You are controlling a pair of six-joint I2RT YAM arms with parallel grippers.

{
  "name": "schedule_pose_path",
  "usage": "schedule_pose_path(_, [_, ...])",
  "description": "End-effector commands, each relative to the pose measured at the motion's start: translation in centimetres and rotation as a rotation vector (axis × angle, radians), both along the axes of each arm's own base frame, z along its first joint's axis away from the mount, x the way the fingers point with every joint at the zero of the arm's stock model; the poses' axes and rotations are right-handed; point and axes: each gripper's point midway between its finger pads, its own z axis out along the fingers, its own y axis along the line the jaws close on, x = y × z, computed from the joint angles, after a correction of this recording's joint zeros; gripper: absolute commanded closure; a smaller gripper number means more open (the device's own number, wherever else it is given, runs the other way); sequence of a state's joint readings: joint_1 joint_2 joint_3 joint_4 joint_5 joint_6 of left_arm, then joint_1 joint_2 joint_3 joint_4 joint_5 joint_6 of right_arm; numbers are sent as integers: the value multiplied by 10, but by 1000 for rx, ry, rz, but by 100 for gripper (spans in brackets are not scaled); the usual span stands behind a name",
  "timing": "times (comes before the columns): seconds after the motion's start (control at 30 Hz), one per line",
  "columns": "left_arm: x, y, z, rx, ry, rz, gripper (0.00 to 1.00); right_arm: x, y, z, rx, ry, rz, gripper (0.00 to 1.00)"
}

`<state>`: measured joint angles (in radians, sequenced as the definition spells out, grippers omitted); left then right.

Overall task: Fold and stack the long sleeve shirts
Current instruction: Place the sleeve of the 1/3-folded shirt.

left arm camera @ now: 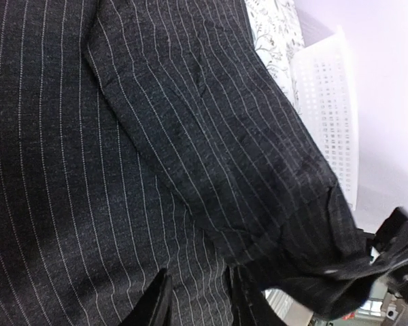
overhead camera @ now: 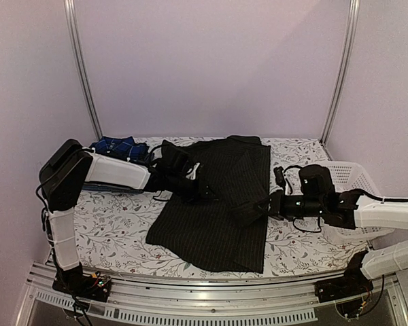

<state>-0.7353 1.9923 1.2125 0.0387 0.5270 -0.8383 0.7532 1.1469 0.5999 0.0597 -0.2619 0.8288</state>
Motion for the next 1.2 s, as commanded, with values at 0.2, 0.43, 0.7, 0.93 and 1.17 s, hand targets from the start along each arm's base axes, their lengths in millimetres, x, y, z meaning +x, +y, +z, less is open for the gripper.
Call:
schedule_pose_path(0.2, [-9,-4,-14,7,21,-31,70,-27,-57,-35,-315,-28,-78,45])
schedule_pose_path(0.43, [-12,-16,-19,-2,40,-46,70,-19,-31,-33,-430,-63,55,41])
schedule_pose_path(0.7, [-11,-20,-21,-4,51,-45,70,-59,2,-90,-696,4,201,48])
schedule_pose_path(0.93, [-10,-28,-27,-6,65,-53,70,-78,7,-119,-837,60,201,53])
schedule_pose_path(1.17, [-9,-30,-27,-9,64,-52,70,-79,3,-136,-956,79,169,61])
